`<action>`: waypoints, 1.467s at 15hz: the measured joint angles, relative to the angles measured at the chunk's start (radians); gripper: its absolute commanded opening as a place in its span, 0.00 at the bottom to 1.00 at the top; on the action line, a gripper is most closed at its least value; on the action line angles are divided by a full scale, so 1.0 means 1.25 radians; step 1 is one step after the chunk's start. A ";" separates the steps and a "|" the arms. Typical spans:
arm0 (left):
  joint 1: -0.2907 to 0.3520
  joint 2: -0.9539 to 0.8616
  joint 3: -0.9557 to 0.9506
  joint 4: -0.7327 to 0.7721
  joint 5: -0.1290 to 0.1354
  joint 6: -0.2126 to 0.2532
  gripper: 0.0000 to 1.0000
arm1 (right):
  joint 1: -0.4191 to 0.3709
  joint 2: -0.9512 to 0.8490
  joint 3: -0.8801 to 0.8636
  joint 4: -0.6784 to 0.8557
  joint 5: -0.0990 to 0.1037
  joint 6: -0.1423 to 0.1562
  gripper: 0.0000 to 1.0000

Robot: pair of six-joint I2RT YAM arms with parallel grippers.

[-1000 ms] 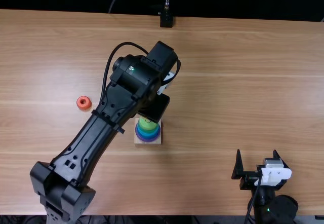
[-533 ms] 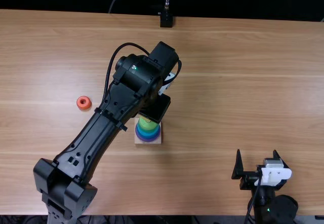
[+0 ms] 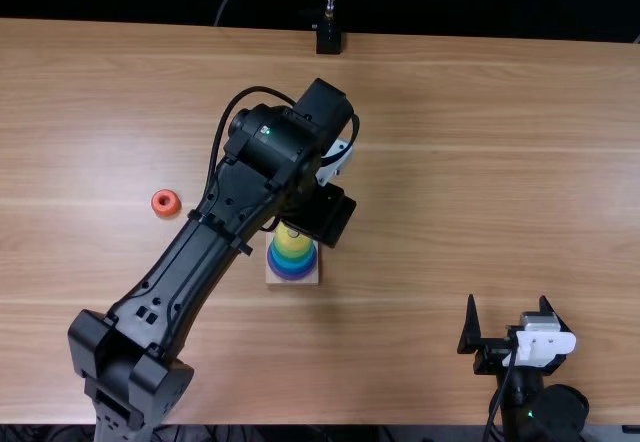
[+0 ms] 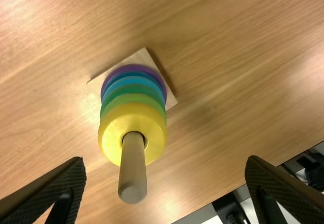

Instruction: Build the Hanoi tower: stack the rings onto the peg from bottom to top in this color order: purple, dark blue, light blue, dark green, light green, yellow, orange.

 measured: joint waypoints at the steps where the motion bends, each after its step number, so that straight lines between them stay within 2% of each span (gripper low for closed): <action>1: 0.005 0.000 0.013 0.003 0.001 0.000 1.00 | 0.000 0.000 0.000 0.001 0.001 -0.001 1.00; 4: 0.067 0.000 0.017 0.003 0.002 0.000 1.00 | 0.000 0.000 0.000 0.001 0.000 0.000 1.00; 10: 0.245 -0.003 0.004 0.003 -0.004 0.005 1.00 | 0.000 0.000 0.000 0.000 0.000 0.000 1.00; 12: 0.298 -0.004 -0.042 0.002 -0.019 0.013 1.00 | 0.000 0.000 0.000 0.000 0.000 0.000 1.00; 14: 0.339 -0.004 -0.082 0.003 -0.042 0.042 1.00 | 0.000 0.000 0.000 0.000 0.000 0.000 1.00; 16: 0.344 -0.004 -0.095 0.009 -0.073 0.076 1.00 | 0.000 0.000 0.000 0.000 0.000 -0.001 1.00; 19: 0.344 0.001 -0.154 0.109 -0.123 0.097 1.00 | 0.000 0.000 0.000 0.000 0.000 0.000 1.00; 22: 0.346 0.042 -0.207 0.201 -0.149 0.100 1.00 | 0.000 0.000 0.000 0.000 0.000 0.000 1.00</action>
